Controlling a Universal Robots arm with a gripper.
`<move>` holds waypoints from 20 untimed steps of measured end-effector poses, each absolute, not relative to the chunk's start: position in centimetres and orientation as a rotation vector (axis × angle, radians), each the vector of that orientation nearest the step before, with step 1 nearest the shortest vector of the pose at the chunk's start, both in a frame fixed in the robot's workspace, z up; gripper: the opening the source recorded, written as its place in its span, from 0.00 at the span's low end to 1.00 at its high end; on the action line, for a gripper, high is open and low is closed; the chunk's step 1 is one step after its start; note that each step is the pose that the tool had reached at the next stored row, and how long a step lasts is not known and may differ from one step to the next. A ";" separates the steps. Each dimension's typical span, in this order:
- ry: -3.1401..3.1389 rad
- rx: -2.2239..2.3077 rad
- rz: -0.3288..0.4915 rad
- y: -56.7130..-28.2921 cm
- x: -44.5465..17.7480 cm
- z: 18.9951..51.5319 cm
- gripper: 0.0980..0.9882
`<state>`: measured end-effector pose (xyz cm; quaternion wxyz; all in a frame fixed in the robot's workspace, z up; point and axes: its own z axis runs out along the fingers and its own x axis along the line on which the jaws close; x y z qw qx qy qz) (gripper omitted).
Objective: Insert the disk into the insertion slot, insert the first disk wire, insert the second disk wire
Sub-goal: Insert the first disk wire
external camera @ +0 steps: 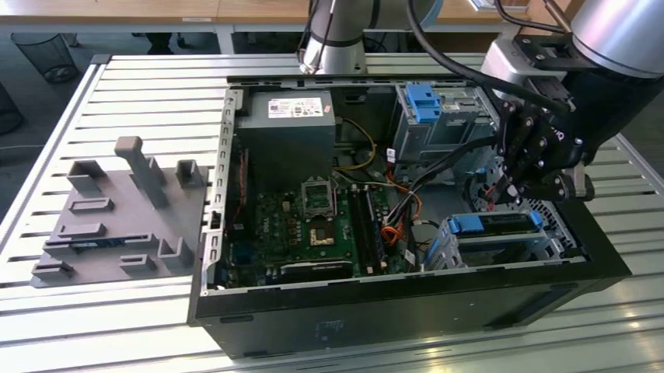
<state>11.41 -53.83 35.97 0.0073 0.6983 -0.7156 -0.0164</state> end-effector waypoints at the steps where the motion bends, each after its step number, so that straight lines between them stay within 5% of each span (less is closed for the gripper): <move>1: -2.238 2.184 -0.051 -53.8 11.4 36.0 0.01; 17: -2.295 2.127 -0.052 -52.6 12.6 35.9 0.02; 20: -2.309 2.113 -0.052 -52.5 12.7 35.8 0.08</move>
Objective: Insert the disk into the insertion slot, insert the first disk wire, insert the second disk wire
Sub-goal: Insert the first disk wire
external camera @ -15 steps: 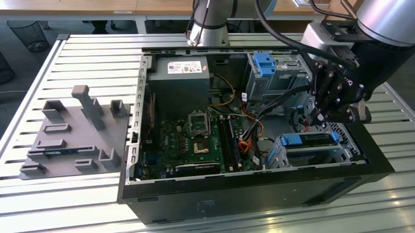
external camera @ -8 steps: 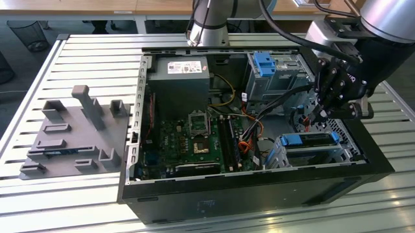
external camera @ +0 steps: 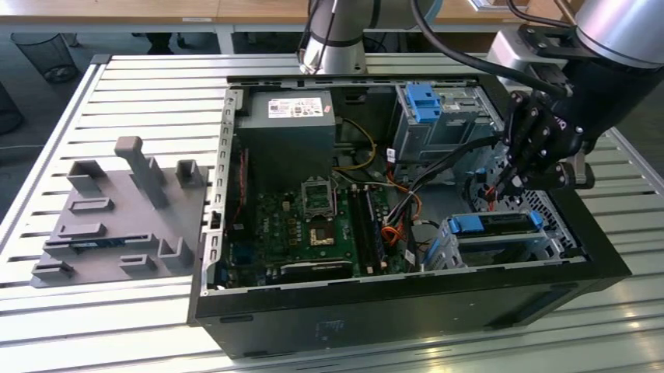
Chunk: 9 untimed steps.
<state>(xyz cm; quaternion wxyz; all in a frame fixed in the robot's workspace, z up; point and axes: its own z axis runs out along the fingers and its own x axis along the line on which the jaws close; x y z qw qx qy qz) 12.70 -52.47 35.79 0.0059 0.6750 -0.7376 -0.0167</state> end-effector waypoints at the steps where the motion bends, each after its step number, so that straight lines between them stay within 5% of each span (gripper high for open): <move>1: -2.312 2.109 -0.052 -52.4 12.7 35.8 0.08; 9: -2.334 2.085 -0.052 -51.7 13.1 35.7 0.17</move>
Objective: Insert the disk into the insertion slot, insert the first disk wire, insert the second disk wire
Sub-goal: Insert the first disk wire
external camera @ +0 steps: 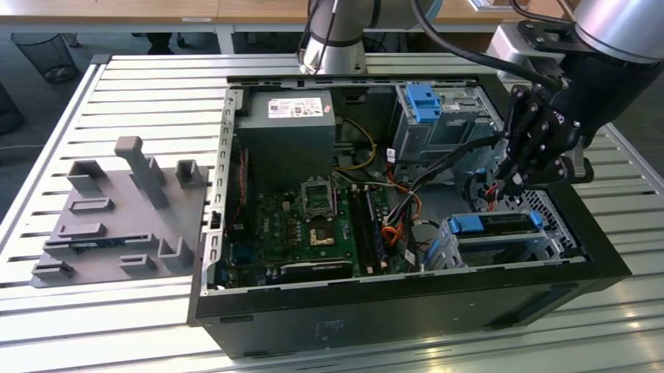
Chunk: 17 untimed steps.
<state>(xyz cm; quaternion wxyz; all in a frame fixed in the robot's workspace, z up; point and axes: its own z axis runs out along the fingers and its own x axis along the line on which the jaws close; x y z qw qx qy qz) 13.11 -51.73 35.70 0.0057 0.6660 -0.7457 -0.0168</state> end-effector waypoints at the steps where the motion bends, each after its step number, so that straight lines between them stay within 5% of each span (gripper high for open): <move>1: -2.336 2.082 -0.053 -51.7 13.2 35.7 0.17; 17: -2.342 2.048 -0.019 -51.5 14.2 35.1 0.17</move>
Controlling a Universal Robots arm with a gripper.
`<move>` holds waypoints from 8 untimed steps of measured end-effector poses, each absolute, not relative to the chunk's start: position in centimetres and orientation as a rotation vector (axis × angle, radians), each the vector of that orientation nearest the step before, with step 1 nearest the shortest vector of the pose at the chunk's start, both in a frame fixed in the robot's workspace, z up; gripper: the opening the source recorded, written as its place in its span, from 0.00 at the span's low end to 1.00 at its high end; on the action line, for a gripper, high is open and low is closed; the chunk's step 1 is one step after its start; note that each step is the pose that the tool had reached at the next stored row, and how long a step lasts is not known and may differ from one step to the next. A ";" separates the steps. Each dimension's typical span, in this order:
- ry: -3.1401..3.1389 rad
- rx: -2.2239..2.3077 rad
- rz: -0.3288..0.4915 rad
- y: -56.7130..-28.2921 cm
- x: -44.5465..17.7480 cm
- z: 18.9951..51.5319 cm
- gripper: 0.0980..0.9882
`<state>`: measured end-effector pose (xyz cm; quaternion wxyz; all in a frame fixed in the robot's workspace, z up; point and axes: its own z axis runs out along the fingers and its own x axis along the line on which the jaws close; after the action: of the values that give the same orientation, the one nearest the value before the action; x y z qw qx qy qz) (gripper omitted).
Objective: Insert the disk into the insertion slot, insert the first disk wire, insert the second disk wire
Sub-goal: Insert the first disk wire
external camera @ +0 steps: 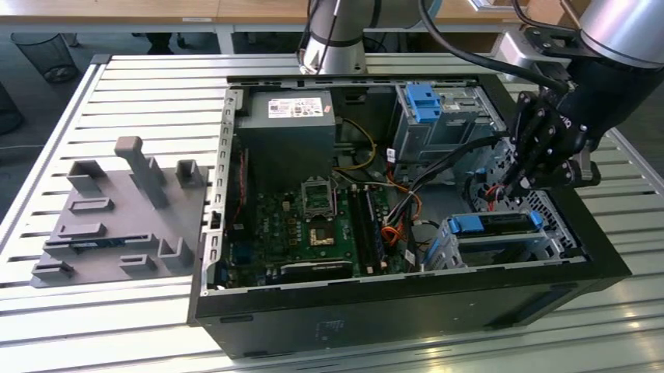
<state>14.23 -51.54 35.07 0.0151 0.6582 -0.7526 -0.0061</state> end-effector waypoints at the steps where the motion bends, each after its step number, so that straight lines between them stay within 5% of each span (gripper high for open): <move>1: -2.345 2.045 -0.019 -51.5 14.3 35.0 0.17; 8: -2.325 2.067 -0.019 -51.5 14.3 34.9 0.07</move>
<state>14.30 -51.50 34.93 0.0151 0.6643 -0.7473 -0.0060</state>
